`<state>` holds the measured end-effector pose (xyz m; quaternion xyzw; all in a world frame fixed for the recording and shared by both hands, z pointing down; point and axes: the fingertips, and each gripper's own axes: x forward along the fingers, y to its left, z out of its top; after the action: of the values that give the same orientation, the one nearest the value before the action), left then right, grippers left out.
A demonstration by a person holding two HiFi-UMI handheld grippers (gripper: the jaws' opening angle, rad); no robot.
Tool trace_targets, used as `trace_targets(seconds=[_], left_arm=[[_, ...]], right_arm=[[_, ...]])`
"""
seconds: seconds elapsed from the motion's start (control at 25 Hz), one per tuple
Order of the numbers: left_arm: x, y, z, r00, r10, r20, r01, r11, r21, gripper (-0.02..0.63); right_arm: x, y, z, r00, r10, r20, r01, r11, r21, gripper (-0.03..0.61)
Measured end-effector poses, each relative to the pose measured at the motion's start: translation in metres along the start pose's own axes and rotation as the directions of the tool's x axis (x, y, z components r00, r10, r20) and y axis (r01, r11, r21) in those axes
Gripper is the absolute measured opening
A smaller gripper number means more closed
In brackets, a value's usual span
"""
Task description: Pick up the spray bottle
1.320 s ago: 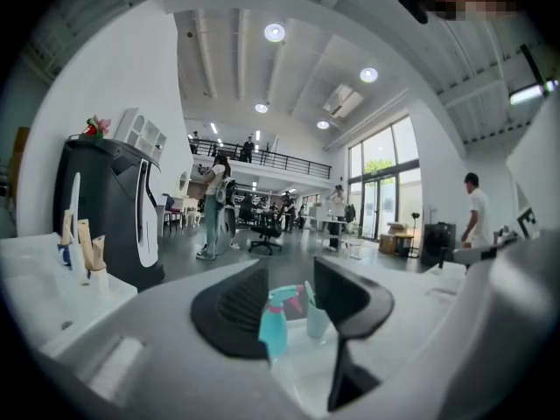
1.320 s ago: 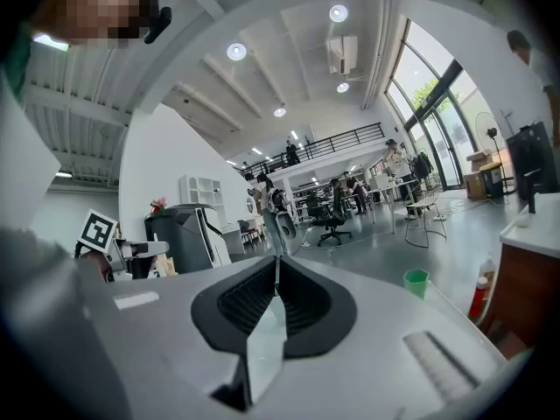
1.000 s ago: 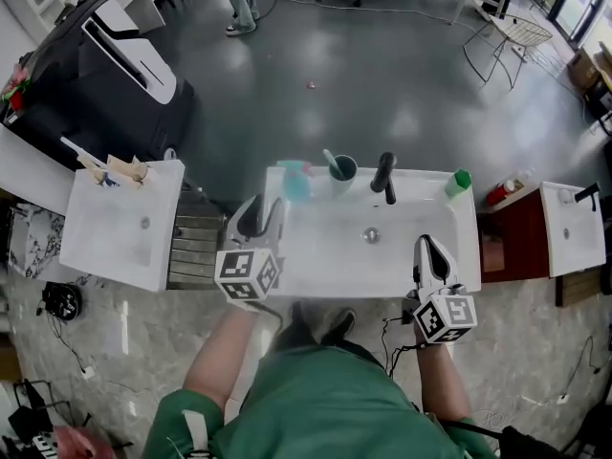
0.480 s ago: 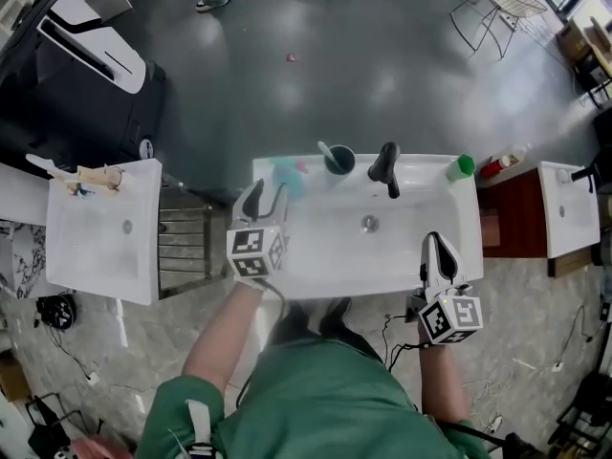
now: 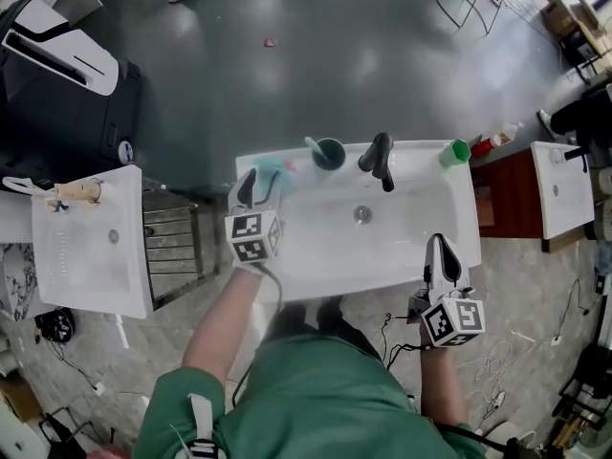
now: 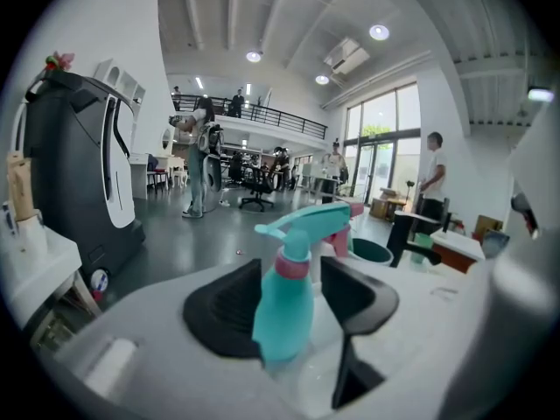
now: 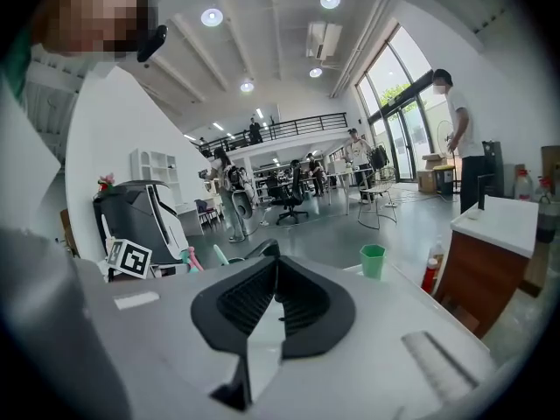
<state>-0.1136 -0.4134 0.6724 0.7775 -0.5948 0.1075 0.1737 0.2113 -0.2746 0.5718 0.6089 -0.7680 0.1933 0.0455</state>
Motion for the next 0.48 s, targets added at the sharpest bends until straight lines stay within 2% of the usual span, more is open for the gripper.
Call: trace_targets(seconds=[0.48], left_arm=[[0.026,0.01,0.005,1.0,-0.01,0.011,0.01,1.0,0.007,0.218]], right_arm=[[0.005,0.007,0.0,0.999,-0.039,-0.011,0.039,0.999,0.001,0.005]])
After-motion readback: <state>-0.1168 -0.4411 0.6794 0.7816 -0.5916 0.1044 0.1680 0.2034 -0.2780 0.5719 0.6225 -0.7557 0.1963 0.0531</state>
